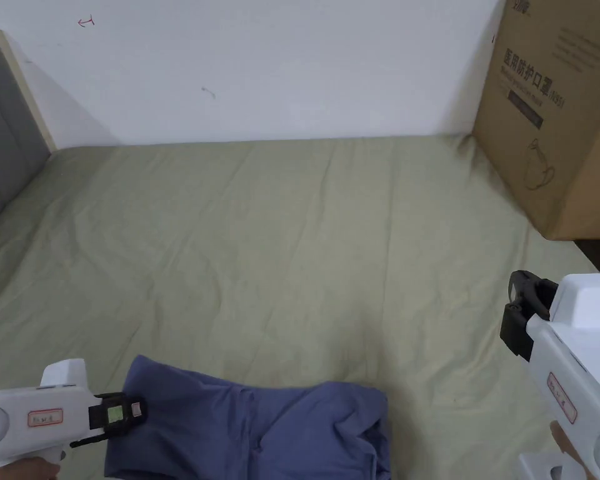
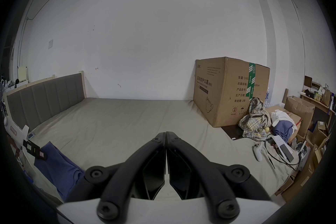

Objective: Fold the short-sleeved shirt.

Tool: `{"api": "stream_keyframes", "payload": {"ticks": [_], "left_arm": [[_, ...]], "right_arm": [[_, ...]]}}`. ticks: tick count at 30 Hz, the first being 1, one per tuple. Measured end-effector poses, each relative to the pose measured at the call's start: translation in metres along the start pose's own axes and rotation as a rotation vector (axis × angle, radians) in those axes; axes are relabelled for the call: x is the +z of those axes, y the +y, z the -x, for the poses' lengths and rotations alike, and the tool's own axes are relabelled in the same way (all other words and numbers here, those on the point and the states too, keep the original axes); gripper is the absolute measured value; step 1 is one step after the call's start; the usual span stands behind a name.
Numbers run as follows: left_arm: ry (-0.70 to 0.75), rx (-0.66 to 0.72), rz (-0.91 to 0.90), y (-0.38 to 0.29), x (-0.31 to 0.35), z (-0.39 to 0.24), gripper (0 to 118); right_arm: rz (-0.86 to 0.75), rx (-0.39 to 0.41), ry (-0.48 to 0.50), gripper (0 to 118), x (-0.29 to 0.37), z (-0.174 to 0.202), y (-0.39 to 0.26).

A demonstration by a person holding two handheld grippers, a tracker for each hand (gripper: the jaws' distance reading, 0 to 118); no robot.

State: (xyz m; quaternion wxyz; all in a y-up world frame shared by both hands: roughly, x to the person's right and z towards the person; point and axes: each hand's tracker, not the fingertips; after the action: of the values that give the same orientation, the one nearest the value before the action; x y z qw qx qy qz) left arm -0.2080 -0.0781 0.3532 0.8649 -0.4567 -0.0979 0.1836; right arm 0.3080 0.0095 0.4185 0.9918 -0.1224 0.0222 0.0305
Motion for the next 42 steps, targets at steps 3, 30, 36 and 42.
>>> {"api": "stream_keyframes", "payload": {"ticks": [3,30,36,42], "left_arm": [[-0.019,-0.039,0.001,0.004,0.004,-0.045,5],[-0.043,-0.402,0.35,-0.076,-0.209,-0.268,6],[-0.135,-0.327,0.225,-0.059,-0.164,-0.268,83],[-0.12,-0.342,-0.08,-0.038,-0.095,-0.256,107]], "right_arm": [[-0.001,-0.008,0.004,0,0.0,-0.002,-0.001],[0.013,-0.052,-0.088,0,0.021,-0.046,-0.014],[0.002,-0.053,-0.086,0,0.024,-0.046,-0.01],[-0.022,-0.053,-0.081,0,0.028,-0.044,-0.002]]}}
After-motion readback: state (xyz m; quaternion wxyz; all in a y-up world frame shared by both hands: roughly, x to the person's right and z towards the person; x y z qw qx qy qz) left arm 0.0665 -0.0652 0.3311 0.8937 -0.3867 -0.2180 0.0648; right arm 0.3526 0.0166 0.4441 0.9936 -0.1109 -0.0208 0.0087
